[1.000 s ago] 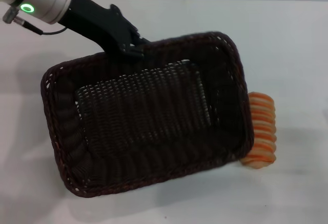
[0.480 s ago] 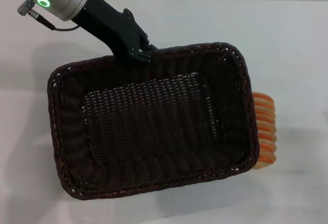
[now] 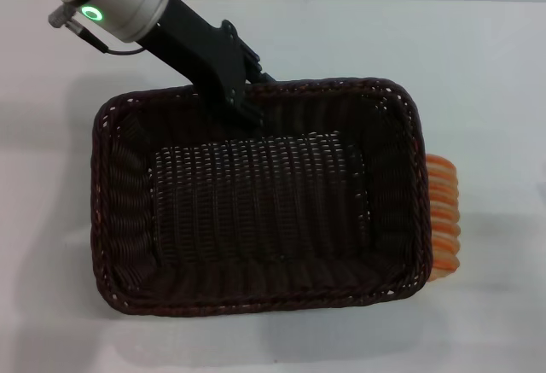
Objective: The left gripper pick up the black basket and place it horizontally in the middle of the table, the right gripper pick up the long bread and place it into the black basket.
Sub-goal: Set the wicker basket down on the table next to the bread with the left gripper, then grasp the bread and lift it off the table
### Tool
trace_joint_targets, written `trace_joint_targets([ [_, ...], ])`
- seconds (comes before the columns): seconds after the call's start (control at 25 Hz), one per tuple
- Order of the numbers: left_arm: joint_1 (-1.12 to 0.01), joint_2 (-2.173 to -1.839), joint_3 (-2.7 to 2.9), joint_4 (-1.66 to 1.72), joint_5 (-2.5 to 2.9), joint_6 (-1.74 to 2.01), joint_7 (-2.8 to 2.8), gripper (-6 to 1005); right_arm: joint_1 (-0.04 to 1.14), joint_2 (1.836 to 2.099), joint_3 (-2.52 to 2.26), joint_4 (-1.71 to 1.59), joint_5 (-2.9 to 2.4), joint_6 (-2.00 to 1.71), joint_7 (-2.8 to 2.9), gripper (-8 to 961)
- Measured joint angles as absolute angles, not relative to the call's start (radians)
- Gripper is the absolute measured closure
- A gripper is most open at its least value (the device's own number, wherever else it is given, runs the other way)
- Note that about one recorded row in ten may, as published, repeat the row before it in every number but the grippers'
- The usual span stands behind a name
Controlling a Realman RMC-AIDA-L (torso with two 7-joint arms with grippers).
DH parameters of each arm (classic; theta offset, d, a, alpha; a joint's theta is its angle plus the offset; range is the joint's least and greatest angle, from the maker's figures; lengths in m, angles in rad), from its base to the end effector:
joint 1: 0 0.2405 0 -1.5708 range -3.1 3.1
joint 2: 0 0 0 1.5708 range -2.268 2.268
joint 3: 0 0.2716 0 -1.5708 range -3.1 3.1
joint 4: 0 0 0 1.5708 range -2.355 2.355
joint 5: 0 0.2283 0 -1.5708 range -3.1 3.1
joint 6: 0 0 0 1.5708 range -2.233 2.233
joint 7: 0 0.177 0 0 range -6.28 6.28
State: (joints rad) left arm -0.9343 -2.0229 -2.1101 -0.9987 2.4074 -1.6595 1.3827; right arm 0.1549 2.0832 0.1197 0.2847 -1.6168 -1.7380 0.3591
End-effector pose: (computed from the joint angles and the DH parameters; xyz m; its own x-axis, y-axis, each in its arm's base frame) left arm -0.1304 0.4343 -0.0178 0.9890 0.0325 -0.1444 0.0190 -0.9954 -0.0935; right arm 0.3479 0.2372 -0.0220 0.3619 0.2696 -0.8924 -0.9006 -0.1462 -0.4093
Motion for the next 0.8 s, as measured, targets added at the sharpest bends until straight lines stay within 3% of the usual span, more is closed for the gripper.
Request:
trace_joint_targets([
  [0.4, -0.911, -2.054, -2.089, -1.081, 2.442, -1.540, 1.383, 300, 0.157, 2.083, 0.118, 0.281, -1.617, -1.738, 0.359, 127],
  [0.6, -0.815, -2.068, -2.052, -1.232, 2.421, -1.296, 1.356, 264, 0.156, 2.083, 0.118, 0.281, -1.617, -1.734, 0.359, 127],
  [0.8, -0.630, -2.066, -1.811, -1.356, 2.411, -0.717, 1.252, 235, 0.157, 2.083, 0.118, 0.281, -1.617, -1.730, 0.359, 127],
])
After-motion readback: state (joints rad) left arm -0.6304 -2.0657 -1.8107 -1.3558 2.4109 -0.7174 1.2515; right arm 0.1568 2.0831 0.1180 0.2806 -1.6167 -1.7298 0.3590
